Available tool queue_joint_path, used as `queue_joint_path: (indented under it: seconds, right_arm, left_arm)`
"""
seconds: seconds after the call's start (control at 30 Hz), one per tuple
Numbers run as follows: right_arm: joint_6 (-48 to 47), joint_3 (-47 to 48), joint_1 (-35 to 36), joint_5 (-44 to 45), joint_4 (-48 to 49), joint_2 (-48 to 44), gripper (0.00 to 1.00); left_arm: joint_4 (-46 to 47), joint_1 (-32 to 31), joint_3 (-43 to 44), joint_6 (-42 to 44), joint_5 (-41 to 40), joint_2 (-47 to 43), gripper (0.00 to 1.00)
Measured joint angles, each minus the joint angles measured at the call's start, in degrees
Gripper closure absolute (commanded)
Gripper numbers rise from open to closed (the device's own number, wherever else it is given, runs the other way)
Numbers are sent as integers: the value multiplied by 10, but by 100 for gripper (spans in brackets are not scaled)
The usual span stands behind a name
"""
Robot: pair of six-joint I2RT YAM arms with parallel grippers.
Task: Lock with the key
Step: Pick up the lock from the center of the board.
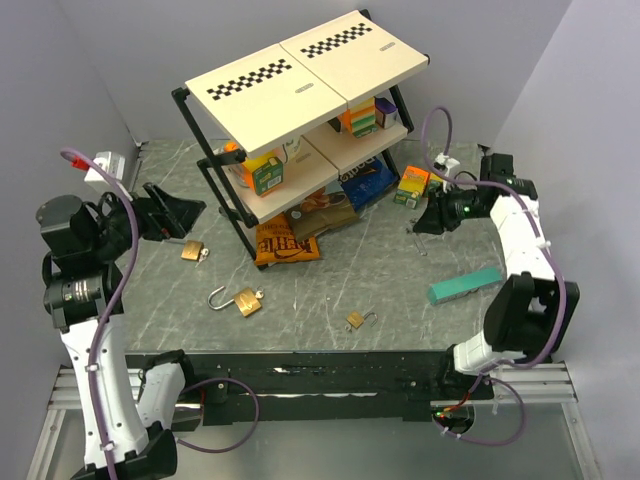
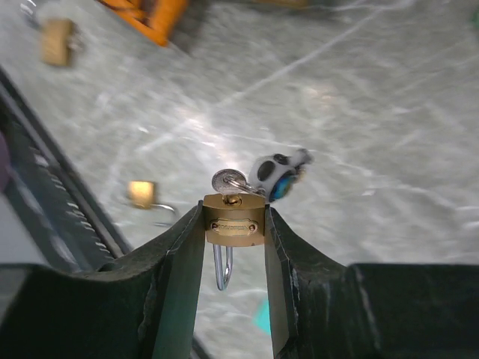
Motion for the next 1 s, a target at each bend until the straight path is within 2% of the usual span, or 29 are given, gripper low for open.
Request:
queue_joint_path:
  seconds: [0.1, 0.3, 0.47, 0.53, 0.6, 0.73, 0.83, 0.9, 1.0]
  right_arm:
    - [66, -36, 0, -23, 26, -43, 100]
    - [144, -46, 0, -43, 75, -85, 100]
    - [200, -70, 0, -54, 110, -110, 100]
    - [223, -79, 0, -55, 120, -117, 100]
    - [249, -89, 0, -54, 133, -125, 100]
    - [292, -97, -1, -44, 150, -145, 100]
    - [331, -107, -6, -33, 163, -169, 100]
    - [367, -118, -14, -19, 172, -190, 100]
    - [427, -142, -31, 10, 191, -223, 100]
  left_arm:
    - [-1, 0, 28, 3, 17, 1, 2]
    - [33, 0, 108, 2, 91, 20, 3]
    - [90, -22, 249, -23, 158, 118, 3]
    - [86, -79, 306, -10, 151, 163, 3]
    - [71, -169, 364, 23, 131, 213, 3]
    - [71, -277, 418, 38, 118, 290, 6]
    - [49, -370, 477, 71, 72, 367, 8]
    - [44, -440, 483, 99, 21, 398, 10]
    - [43, -541, 442, 143, -64, 415, 11]
